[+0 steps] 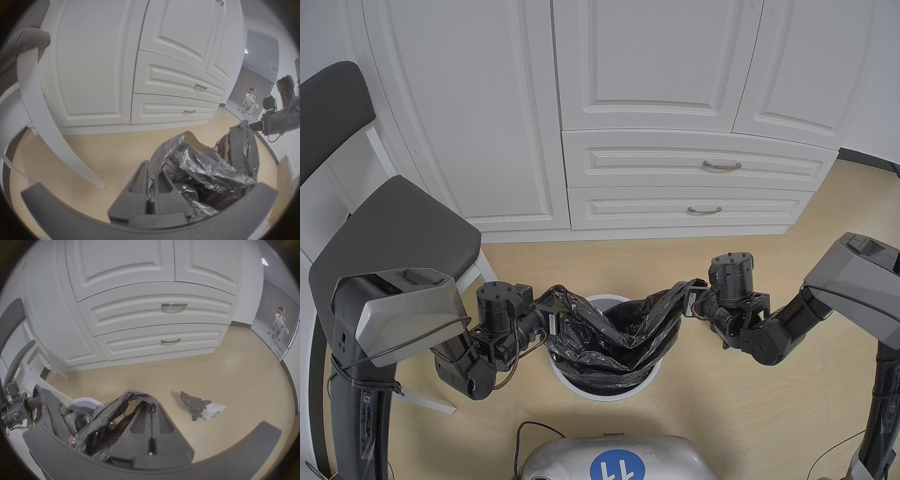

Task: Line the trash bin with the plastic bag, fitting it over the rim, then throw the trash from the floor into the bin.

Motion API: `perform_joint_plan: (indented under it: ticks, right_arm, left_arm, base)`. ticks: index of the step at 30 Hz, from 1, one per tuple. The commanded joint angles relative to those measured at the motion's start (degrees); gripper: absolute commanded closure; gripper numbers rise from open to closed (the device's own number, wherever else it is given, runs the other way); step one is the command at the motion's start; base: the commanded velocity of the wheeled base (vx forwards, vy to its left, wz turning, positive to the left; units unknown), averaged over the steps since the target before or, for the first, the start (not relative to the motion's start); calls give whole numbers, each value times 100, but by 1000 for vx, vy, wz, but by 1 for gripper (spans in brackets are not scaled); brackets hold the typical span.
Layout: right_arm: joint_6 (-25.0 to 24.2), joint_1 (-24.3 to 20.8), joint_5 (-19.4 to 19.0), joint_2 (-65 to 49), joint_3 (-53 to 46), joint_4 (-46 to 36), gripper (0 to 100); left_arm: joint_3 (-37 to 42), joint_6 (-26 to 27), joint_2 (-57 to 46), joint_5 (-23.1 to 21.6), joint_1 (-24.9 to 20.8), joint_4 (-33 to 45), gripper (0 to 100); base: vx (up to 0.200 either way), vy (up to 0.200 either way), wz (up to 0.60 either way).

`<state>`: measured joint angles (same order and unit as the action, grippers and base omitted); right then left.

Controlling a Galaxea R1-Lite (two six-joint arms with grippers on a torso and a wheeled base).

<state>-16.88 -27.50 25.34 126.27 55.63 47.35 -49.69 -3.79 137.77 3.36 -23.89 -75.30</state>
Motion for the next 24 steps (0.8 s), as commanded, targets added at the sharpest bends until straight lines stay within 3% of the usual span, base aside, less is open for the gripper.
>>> perform_joint_plan:
  ticks: [1,11,16,24]
  right_arm:
    - [-69,149,-3,706,379,38,100]
    - [-439,131,-3,1330,906,169,100]
    - [-649,105,85,1506,1143,178,100]
    - [-746,87,94,1734,1267,565,100]
  left_arm:
    - [-173,-34,444,15,-186,-37,100]
    - [-472,-254,866,50,-344,-37,100]
    - [-753,-254,1182,402,-414,-37,100]
    - [-876,-254,1472,437,-458,-327,100]
  base:
    - [0,0,0]
    - [0,0,0]
    - [0,0,0]
    - [0,0,0]
